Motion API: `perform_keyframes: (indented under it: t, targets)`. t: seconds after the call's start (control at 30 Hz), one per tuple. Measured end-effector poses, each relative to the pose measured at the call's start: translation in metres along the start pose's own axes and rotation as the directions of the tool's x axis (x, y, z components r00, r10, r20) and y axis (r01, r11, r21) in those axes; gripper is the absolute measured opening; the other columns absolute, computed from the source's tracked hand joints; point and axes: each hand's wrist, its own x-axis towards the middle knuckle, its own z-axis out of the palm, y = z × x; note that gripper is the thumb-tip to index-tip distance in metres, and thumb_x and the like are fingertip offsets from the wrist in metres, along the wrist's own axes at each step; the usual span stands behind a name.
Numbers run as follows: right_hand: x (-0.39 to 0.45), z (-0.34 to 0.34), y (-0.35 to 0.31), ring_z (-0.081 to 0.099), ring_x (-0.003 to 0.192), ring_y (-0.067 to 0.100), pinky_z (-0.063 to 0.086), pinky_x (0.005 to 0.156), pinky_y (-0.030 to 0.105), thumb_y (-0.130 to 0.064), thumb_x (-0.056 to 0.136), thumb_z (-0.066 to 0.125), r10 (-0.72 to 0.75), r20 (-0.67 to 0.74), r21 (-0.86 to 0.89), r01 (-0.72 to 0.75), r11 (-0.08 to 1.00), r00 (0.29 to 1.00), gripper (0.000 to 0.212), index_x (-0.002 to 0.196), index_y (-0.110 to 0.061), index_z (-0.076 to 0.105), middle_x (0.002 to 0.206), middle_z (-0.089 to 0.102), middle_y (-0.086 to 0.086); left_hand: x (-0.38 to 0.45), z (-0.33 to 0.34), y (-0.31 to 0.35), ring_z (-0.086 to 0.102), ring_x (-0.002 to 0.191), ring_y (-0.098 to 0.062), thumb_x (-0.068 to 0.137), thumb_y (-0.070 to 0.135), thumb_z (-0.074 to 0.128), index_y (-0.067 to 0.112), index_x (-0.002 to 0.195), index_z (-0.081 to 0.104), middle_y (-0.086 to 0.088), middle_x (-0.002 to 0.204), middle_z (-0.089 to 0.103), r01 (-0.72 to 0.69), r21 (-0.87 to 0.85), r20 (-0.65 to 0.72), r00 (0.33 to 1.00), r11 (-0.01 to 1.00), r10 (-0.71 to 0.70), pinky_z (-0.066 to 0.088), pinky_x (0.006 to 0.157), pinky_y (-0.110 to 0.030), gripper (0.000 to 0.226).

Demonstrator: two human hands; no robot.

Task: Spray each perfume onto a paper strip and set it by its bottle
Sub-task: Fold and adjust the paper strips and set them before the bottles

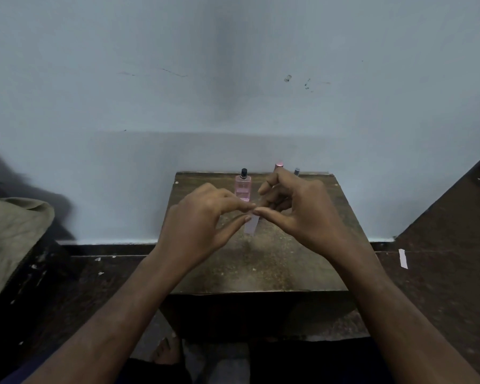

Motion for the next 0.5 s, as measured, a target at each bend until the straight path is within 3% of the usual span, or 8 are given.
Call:
perform_keyframes:
  t: [0.2,0.3,0.4,0.5]
  targets:
    - [-0.002,0.001,0.002,0.075,0.082,0.003,0.063,0.073,0.026,-0.020,0.085,0.089,-0.040,0.020,0.016,0.040,0.999,0.999,0.034,0.110,-0.014,0.067,0.087,0.078,-0.008,0.000,-0.002,0.006,0.067,0.069,0.001,0.089,0.046,0.080,0.042,0.106,0.079,0.022,0.076,0.071,0.025,-0.019,-0.013,1.000,1.000,-0.025,0.045,0.053,-0.021,0.017]
    - [-0.003,0.001,0.000,0.077,0.083,0.009,0.064,0.075,0.028,-0.028,0.090,0.084,0.063,0.005,0.160,-0.063,0.985,0.998,0.035,0.119,-0.018,0.068,0.087,0.079,-0.006,0.002,-0.001,0.006,0.072,0.074,0.000,0.092,0.041,0.080,0.042,0.107,0.078,0.025,0.083,0.074,0.123,-0.240,-0.008,0.992,0.963,-0.129,0.051,0.058,-0.020,0.015]
    - [-0.002,-0.001,-0.001,0.076,0.087,0.014,0.059,0.075,0.027,-0.043,0.094,0.075,0.174,0.122,0.283,-0.203,0.938,0.977,0.030,0.118,-0.025,0.071,0.097,0.080,-0.003,0.007,-0.004,0.007,0.075,0.073,-0.009,0.093,0.026,0.082,0.032,0.109,0.080,0.014,0.090,0.079,0.277,-0.574,0.010,0.943,0.771,-0.331,0.057,0.064,-0.021,0.017]
    - [-0.003,0.000,0.003,0.076,0.090,0.019,0.059,0.078,0.030,-0.030,0.097,0.077,0.178,0.274,0.311,-0.262,0.914,0.945,0.017,0.112,-0.022,0.075,0.097,0.079,-0.001,0.012,-0.010,0.007,0.071,0.064,-0.013,0.093,0.014,0.079,0.017,0.107,0.080,0.004,0.087,0.081,0.355,-0.745,0.037,0.868,0.565,-0.495,0.051,0.060,-0.016,0.014]
